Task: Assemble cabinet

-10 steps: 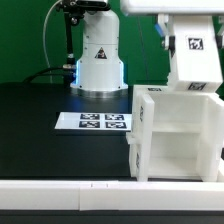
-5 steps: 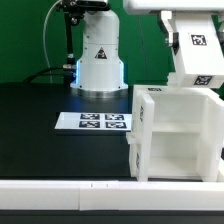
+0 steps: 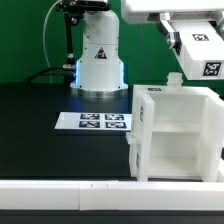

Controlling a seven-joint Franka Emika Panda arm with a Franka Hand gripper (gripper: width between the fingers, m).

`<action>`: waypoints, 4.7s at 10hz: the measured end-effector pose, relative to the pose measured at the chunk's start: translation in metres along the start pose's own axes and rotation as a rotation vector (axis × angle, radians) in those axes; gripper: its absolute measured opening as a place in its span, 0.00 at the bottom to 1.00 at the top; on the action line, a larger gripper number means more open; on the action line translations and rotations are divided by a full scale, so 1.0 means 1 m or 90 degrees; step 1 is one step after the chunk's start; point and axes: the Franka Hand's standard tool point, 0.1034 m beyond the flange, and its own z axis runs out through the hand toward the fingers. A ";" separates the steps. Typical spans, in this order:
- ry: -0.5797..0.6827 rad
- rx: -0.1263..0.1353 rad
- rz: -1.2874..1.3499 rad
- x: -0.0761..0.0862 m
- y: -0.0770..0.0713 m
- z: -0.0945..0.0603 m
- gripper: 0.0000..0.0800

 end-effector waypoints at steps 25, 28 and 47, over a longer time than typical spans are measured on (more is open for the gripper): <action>-0.184 0.005 -0.009 -0.040 0.015 0.016 1.00; -0.308 0.023 0.002 -0.036 0.016 0.020 1.00; -0.299 -0.165 0.796 -0.036 0.029 0.029 0.69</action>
Offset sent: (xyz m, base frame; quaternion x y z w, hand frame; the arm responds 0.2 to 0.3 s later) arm -0.0243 -0.0204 -0.0015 -0.0125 0.0562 -0.0453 0.9973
